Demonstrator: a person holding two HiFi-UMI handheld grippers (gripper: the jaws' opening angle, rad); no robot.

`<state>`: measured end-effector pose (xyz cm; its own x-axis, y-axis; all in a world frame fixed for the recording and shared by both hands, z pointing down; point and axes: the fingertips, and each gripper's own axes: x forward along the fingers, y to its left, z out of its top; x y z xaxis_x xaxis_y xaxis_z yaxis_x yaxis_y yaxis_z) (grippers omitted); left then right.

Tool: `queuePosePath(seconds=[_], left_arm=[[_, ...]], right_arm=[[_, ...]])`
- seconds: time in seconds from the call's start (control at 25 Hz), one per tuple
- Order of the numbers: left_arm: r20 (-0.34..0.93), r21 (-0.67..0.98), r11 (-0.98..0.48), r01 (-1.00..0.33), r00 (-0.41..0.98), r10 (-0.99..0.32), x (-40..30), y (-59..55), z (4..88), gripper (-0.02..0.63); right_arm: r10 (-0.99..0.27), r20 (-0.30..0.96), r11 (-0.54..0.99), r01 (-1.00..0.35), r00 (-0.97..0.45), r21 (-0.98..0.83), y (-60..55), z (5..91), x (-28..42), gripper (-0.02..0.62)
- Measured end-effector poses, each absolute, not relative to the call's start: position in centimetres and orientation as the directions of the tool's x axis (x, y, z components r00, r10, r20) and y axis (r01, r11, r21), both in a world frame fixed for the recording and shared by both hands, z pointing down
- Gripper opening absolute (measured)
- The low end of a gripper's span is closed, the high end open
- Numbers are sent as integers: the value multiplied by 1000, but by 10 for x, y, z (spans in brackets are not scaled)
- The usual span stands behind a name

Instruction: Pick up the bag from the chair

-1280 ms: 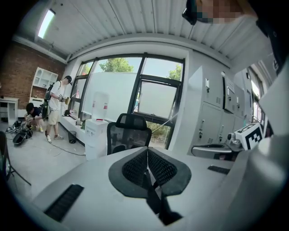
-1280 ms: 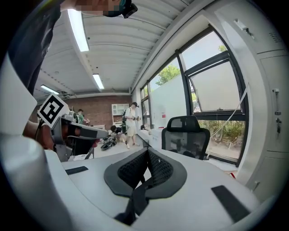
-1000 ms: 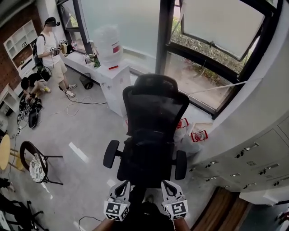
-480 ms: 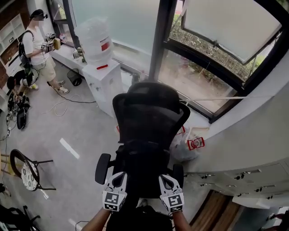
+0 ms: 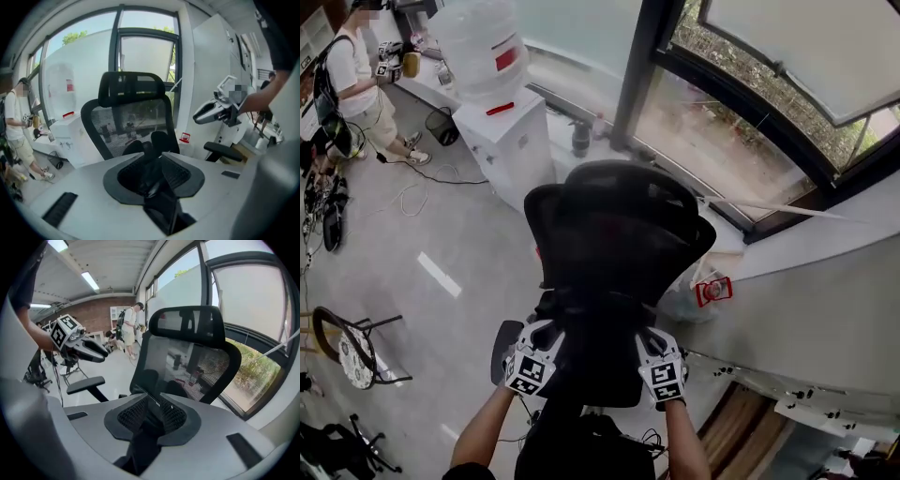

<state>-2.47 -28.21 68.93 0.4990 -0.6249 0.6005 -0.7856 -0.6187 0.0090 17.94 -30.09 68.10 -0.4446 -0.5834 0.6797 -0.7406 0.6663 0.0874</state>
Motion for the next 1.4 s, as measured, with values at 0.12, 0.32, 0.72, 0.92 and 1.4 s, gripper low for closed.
queuePosePath(seconds=[0.12,0.32,0.72,0.92,1.4], left_arm=[[679,-77,-691,-718,470,-564,-28,-304,735,153],[783,-161,-800,-577,419,-460,-30,-336,804,195],[879,-182,-909,-375,352,-321,-22,-365,894,236],[908,-198,-925,-323,294,-297,-29,-372,922,236],[907,-232,-913,-335,264,-327,-33,-381,926,174]], right_arm=[[-528,752,711,-689,-395,137,-324,723,185,96],[-447,832,783,-594,-328,186,-347,790,190,121],[-350,914,856,-467,-206,222,-374,884,205,147],[-329,931,879,-409,-155,243,-376,906,207,147],[-198,973,933,-326,-115,151,-345,932,210,67]])
